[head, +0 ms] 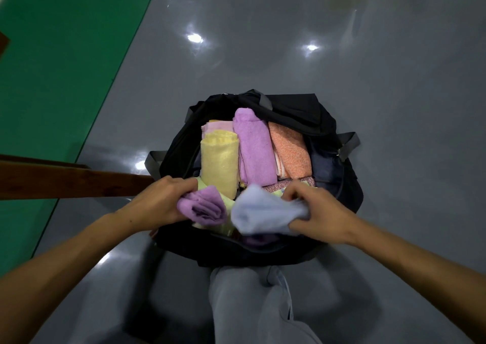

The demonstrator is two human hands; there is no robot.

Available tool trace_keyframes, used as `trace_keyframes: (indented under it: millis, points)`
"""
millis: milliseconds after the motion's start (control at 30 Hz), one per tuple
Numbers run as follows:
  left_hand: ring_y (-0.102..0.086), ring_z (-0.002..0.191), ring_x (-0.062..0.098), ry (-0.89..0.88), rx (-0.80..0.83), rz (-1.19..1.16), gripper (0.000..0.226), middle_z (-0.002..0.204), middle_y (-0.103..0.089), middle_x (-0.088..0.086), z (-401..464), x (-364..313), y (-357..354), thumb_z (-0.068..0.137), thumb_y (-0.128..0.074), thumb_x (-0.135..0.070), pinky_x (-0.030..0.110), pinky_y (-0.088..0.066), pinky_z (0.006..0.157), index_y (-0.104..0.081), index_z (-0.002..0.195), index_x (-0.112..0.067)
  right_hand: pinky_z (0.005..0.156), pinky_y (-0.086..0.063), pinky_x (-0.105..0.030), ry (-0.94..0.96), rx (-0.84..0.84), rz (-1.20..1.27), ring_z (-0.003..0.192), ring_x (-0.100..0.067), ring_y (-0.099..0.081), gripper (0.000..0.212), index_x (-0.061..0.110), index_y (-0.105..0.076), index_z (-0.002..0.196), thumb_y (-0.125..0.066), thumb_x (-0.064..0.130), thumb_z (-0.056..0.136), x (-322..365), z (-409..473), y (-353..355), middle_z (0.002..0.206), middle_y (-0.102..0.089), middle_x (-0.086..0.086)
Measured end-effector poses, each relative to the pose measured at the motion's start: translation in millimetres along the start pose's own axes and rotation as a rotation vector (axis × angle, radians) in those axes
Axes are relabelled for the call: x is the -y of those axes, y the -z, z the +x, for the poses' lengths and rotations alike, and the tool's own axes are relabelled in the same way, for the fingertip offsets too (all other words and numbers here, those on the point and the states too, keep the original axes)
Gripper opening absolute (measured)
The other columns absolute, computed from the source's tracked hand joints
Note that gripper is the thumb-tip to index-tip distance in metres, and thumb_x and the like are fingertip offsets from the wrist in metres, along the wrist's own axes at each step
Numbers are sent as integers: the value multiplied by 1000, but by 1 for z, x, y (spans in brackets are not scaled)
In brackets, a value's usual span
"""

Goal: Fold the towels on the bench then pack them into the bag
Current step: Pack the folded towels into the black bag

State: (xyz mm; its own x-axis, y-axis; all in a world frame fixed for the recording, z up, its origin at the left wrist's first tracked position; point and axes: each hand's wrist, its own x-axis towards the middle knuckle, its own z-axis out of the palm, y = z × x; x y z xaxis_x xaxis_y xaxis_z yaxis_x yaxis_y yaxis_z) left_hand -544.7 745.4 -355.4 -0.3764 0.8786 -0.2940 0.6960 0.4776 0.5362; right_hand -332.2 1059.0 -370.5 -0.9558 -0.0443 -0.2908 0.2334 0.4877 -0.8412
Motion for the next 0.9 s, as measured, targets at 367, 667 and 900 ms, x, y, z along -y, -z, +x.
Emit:
trace_keyframes:
  millis: [367,667,900]
  points:
    - [-70,113,22,530,-415,-638,73,124,-72,4,90,-8,-3,76,-93,-39,39,-59,90,-57,132,-10,82,-59,-28,-457,-405,622,97,-25,-73,43,16,-64,117,-79,29,79,-6,130,-2,103,-73,-4]
    - [-56,129,32,444,-428,65,86,156,-42,7,90,11,-21,85,-79,-51,52,-55,97,-38,157,-29,100,-48,-43,-148,-286,-672,126,-35,-43,89,33,-28,160,-77,50,88,10,133,-15,151,-32,-12]
    - [-61,120,31,475,-223,153,58,138,-62,3,121,16,-18,85,-74,-59,42,-54,89,-64,132,-26,111,-42,-51,-219,-126,-618,127,-41,-38,84,32,-28,162,-73,48,92,6,178,-36,146,-27,-20]
